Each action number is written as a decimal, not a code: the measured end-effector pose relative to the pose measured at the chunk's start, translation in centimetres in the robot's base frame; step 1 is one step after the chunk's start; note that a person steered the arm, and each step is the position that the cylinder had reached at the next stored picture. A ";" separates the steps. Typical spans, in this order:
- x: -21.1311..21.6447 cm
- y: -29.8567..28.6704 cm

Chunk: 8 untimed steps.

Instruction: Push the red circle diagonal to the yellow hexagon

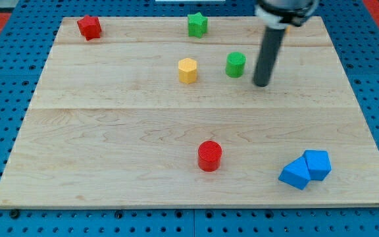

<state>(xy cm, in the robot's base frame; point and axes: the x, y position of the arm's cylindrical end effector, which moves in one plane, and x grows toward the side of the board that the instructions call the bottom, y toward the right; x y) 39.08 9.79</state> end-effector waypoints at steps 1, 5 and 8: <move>3.6 -2.3; 14.7 -17.9; 16.7 -6.3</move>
<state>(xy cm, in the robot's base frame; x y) 55.81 3.44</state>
